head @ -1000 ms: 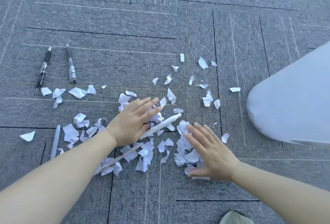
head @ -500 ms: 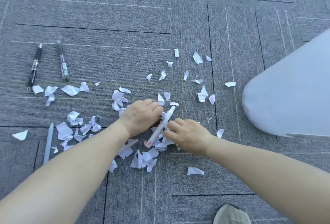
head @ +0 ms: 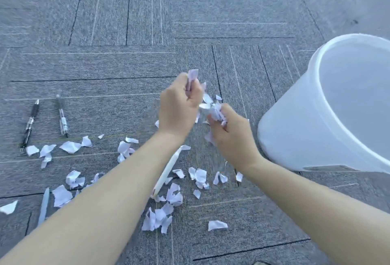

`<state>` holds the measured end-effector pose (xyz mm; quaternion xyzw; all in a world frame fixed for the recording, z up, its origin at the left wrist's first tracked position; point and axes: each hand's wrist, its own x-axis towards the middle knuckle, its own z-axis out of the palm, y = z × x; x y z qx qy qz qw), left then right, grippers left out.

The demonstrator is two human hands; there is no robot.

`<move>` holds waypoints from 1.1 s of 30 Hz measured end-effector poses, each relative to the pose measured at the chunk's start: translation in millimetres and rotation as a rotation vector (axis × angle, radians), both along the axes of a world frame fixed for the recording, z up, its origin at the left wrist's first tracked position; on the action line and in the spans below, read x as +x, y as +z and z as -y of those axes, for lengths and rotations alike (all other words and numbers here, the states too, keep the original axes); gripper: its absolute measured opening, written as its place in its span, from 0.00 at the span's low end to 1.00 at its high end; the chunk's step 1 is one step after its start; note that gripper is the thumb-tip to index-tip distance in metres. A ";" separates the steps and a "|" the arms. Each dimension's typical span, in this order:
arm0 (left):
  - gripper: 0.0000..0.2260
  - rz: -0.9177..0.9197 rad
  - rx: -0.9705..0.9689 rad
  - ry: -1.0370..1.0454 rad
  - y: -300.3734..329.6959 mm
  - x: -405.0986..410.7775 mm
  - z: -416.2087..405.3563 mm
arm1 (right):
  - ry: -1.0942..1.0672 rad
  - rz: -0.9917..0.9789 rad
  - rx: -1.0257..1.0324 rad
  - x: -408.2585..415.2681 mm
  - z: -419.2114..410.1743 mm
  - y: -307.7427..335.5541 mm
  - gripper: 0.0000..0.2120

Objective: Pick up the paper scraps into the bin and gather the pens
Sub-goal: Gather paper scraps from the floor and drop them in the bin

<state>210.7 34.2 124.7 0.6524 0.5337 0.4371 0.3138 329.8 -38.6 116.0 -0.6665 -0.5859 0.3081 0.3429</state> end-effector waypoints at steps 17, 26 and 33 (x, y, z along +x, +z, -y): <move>0.15 0.085 -0.442 -0.598 120.3 249.1 19.2 | -0.704 -0.133 0.038 193.6 36.7 122.8 0.09; 0.12 -0.273 -0.580 -0.728 109.7 243.6 8.4 | -0.691 0.027 -0.246 205.5 36.5 127.1 0.14; 0.12 0.127 -0.180 -0.502 116.5 176.0 -11.2 | -0.519 0.037 0.322 125.8 14.0 157.3 0.06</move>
